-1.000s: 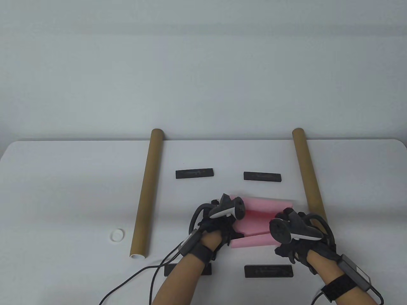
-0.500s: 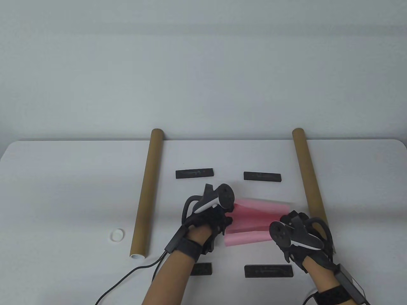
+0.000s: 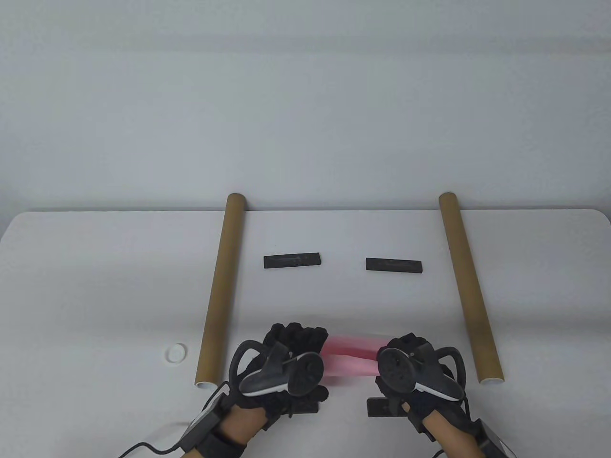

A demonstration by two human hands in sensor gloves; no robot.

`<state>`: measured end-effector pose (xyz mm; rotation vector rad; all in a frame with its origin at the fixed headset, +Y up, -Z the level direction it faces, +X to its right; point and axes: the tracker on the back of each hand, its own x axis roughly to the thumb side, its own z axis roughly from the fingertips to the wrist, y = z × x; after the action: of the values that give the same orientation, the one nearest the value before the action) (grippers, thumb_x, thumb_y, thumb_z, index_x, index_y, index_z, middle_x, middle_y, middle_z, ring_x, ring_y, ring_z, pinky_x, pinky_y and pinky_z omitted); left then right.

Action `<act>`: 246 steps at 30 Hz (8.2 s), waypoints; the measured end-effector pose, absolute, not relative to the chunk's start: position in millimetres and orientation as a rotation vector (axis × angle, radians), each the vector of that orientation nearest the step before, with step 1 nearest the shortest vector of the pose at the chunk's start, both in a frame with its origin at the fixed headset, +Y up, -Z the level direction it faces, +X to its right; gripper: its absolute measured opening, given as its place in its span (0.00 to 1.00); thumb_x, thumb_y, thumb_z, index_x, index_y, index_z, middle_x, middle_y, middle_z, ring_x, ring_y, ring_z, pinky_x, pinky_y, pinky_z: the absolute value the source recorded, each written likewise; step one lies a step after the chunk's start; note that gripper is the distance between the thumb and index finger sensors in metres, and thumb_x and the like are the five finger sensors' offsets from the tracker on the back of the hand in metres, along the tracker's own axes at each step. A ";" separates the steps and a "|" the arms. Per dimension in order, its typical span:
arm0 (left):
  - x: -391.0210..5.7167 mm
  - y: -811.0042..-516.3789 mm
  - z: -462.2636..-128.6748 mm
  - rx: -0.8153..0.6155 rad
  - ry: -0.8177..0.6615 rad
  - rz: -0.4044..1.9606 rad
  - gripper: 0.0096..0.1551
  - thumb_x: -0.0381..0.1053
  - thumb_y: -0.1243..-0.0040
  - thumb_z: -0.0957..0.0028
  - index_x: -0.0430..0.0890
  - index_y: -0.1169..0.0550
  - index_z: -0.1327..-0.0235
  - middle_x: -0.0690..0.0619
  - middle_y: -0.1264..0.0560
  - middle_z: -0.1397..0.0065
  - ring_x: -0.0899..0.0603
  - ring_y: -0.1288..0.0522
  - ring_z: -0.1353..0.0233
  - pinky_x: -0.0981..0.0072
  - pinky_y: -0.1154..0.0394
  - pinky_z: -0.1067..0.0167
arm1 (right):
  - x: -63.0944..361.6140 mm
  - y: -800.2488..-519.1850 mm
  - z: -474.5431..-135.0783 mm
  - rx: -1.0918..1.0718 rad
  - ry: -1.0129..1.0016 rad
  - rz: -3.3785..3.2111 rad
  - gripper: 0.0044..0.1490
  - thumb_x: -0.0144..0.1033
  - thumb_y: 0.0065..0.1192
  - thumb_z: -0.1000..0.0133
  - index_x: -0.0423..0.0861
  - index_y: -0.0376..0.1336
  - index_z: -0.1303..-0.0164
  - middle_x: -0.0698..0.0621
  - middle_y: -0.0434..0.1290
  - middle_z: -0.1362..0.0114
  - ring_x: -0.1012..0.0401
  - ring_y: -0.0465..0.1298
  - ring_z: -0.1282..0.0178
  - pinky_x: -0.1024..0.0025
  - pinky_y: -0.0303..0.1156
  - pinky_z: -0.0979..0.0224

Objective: Roll up papers and store in mailing tubes

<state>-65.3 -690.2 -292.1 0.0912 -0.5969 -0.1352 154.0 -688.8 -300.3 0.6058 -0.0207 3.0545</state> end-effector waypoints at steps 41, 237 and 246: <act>-86.2 -720.0 -312.1 -0.079 -0.517 0.067 0.24 0.64 0.23 0.65 0.58 0.15 0.57 0.61 0.12 0.60 0.51 0.11 0.52 0.49 0.24 0.33 | 148.5 -695.7 -279.8 0.960 -0.427 3.041 0.57 0.63 0.77 0.54 0.46 0.58 0.20 0.45 0.63 0.18 0.38 0.62 0.17 0.29 0.59 0.20; -81.1 -707.4 -295.8 0.171 -0.667 -0.105 0.39 0.68 0.33 0.61 0.56 0.26 0.37 0.59 0.18 0.44 0.50 0.15 0.40 0.46 0.29 0.30 | 169.4 -706.9 -297.2 0.913 -0.073 2.802 0.35 0.64 0.63 0.49 0.48 0.78 0.47 0.47 0.81 0.36 0.43 0.79 0.31 0.33 0.69 0.26; -86.0 -710.0 -303.2 0.069 -0.653 0.007 0.36 0.76 0.41 0.66 0.56 0.14 0.54 0.63 0.11 0.66 0.54 0.10 0.59 0.50 0.24 0.32 | 169.1 -705.5 -294.3 0.919 -0.150 2.827 0.41 0.56 0.73 0.49 0.48 0.67 0.29 0.45 0.71 0.23 0.41 0.72 0.22 0.31 0.65 0.23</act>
<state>-86.0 -710.0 -303.2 0.0692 -0.6526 0.0065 169.1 -705.5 -294.3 0.9193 -0.1499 2.8269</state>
